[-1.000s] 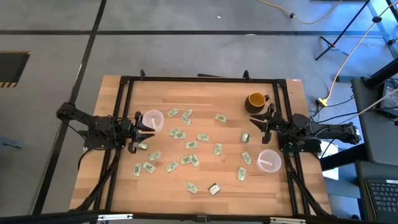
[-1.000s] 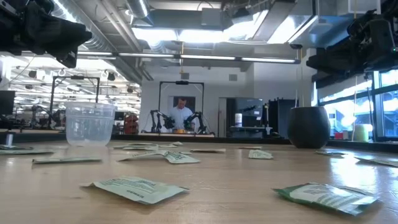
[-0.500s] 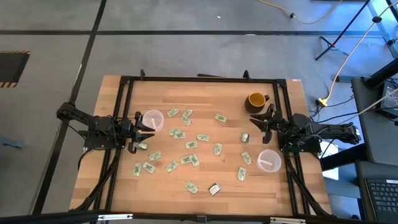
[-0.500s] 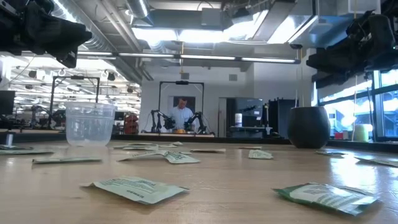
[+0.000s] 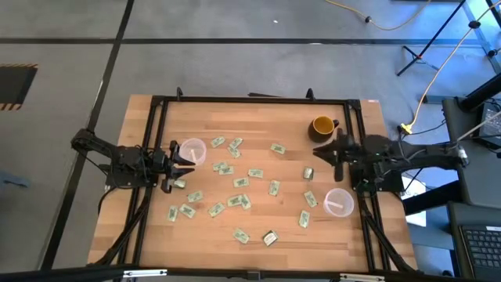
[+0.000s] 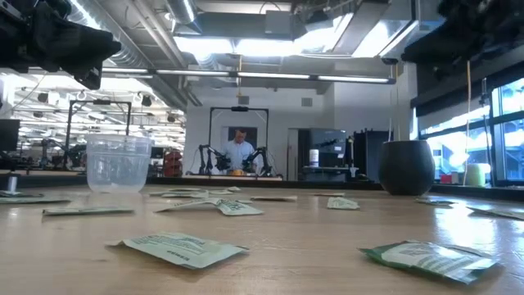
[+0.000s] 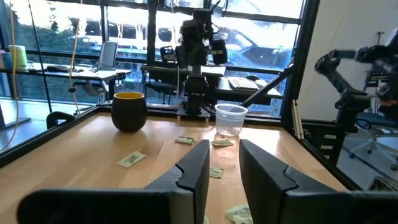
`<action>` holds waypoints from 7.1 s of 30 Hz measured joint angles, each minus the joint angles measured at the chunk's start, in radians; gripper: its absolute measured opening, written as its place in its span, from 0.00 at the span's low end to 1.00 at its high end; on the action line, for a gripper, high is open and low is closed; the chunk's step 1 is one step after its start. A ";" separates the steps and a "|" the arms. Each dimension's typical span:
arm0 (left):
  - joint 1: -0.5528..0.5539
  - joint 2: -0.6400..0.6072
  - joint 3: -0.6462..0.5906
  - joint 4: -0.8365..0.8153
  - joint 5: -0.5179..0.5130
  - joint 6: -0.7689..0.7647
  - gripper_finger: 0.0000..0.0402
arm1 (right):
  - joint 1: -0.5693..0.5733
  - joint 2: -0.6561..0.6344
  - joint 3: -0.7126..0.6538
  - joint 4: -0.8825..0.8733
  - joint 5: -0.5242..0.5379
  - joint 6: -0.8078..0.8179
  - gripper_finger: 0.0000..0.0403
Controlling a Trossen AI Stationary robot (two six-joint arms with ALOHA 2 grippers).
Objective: Pick and place Stevia / Truvia into bins
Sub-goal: Put the green stevia packet into the right transparent container, then put the white stevia packet into the left transparent container
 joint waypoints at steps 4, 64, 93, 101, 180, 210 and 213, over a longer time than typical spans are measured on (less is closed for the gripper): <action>0.000 0.000 0.000 0.000 0.000 0.000 0.20 | -0.003 0.213 0.161 -0.234 -0.002 0.181 0.09; 0.000 0.000 0.000 0.000 0.000 0.000 0.20 | -0.098 1.098 0.272 -0.466 -0.140 0.608 0.29; 0.000 0.000 0.000 0.000 0.000 0.000 0.20 | -0.166 1.109 0.272 -0.453 -0.207 0.547 0.02; 0.000 0.000 0.000 0.000 0.000 0.000 0.20 | -0.159 1.073 0.295 -0.465 -0.175 0.496 0.00; 0.000 0.000 0.000 0.000 0.000 -0.008 0.20 | 0.618 0.880 0.537 -0.951 -0.144 1.335 0.25; 0.000 0.000 0.000 0.004 0.068 -0.077 0.20 | 0.252 0.847 0.475 -0.049 0.029 0.080 0.25; 0.000 0.008 0.000 0.049 0.097 -0.058 0.21 | 0.237 0.809 0.390 0.047 0.037 0.028 0.25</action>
